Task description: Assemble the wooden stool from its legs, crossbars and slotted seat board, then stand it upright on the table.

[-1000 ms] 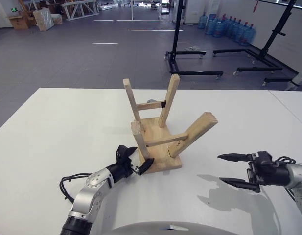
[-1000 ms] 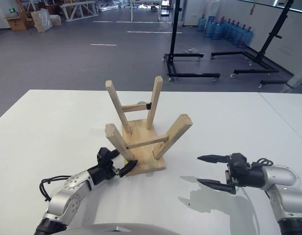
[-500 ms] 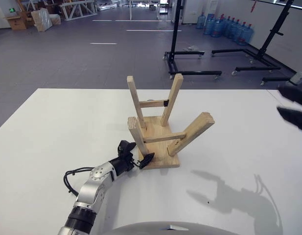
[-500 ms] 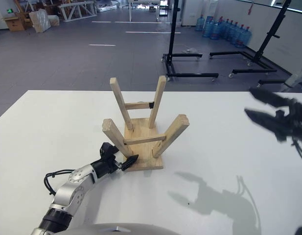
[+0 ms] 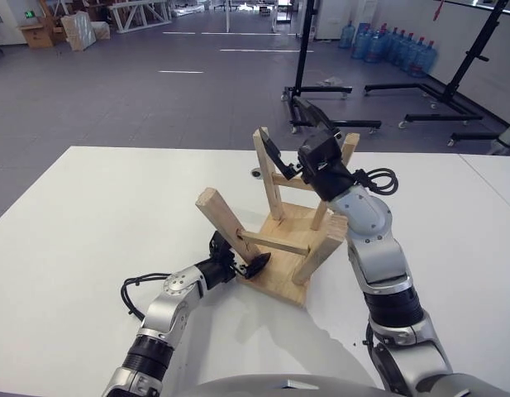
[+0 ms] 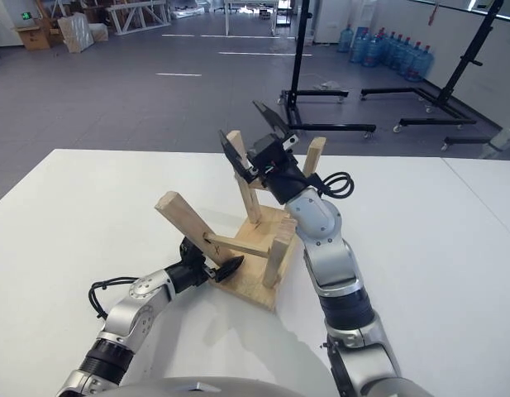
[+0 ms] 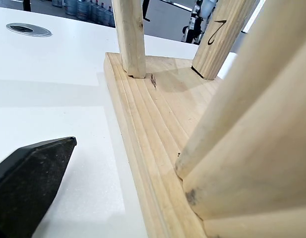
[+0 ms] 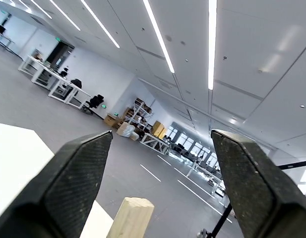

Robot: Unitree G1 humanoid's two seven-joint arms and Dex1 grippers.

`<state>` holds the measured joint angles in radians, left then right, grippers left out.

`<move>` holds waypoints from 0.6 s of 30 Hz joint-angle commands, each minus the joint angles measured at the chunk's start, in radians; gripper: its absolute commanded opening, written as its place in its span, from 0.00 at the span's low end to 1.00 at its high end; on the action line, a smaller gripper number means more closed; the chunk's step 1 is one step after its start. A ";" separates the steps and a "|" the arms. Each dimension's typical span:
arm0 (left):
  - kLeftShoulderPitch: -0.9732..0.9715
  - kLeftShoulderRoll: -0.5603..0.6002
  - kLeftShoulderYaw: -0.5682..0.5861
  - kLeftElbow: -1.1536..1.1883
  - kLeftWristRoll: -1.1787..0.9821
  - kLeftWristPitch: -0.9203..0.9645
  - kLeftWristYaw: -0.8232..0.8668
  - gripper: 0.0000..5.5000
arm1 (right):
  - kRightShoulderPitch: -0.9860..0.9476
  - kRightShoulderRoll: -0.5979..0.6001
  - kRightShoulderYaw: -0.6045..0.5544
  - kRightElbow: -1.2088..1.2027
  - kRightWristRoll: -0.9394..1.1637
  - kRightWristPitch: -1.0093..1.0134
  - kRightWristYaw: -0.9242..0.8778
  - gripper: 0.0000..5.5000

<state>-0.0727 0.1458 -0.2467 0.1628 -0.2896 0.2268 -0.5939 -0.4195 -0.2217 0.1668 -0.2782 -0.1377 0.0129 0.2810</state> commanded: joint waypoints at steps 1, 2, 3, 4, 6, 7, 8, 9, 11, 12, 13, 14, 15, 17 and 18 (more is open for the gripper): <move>0.024 0.006 -0.024 0.054 0.047 0.052 0.015 0.98 | -0.021 0.000 0.005 0.033 -0.017 -0.040 -0.007 0.67; 0.023 0.006 -0.024 0.055 0.049 0.051 0.015 0.98 | -0.023 -0.004 0.002 0.041 -0.020 -0.049 -0.008 0.67; 0.023 0.006 -0.024 0.055 0.050 0.051 0.016 0.98 | -0.025 -0.009 -0.001 0.048 -0.024 -0.059 -0.007 0.67; 0.024 0.007 -0.024 0.054 0.053 0.051 0.017 0.98 | -0.027 -0.019 -0.006 0.058 -0.031 -0.075 -0.008 0.67; 0.025 0.009 -0.023 0.057 0.064 0.046 0.023 0.98 | -0.047 -0.037 -0.030 0.074 -0.024 -0.098 -0.004 0.67; 0.025 0.009 -0.022 0.060 0.071 0.044 0.026 0.98 | -0.059 -0.042 -0.043 0.077 -0.014 -0.104 -0.002 0.67; 0.026 0.008 -0.022 0.064 0.078 0.040 0.031 0.98 | -0.070 -0.047 -0.057 0.084 0.003 -0.109 0.003 0.67; 0.026 0.007 -0.023 0.067 0.084 0.036 0.034 0.98 | -0.078 -0.053 -0.069 0.090 0.018 -0.114 0.009 0.67; 0.022 0.004 -0.029 0.075 0.096 0.028 0.044 0.98 | -0.085 -0.068 -0.112 0.099 0.083 -0.105 0.038 0.67; 0.021 0.004 -0.031 0.079 0.103 0.025 0.049 0.98 | -0.088 -0.077 -0.141 0.093 0.138 -0.083 0.064 0.67; 0.018 0.005 -0.034 0.083 0.111 0.021 0.053 0.98 | -0.090 -0.084 -0.167 0.084 0.199 -0.054 0.093 0.67; 0.018 0.005 -0.035 0.087 0.120 0.017 0.059 0.98 | -0.093 -0.094 -0.197 0.074 0.267 -0.017 0.123 0.67; 0.017 0.005 -0.035 0.092 0.130 0.011 0.065 0.98 | -0.097 -0.102 -0.222 0.067 0.332 0.018 0.148 0.67; 0.007 0.002 -0.032 0.118 0.154 -0.007 0.095 0.98 | -0.132 -0.105 -0.294 0.094 0.433 0.063 0.150 0.67; -0.003 -0.002 -0.027 0.134 0.165 -0.019 0.116 0.98 | -0.156 -0.108 -0.335 0.131 0.460 0.073 0.131 0.67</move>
<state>-0.0995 0.1229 -0.2692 0.2057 -0.2168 0.1707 -0.5490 -0.5156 -0.3169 -0.1009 -0.1916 0.2667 0.0566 0.4238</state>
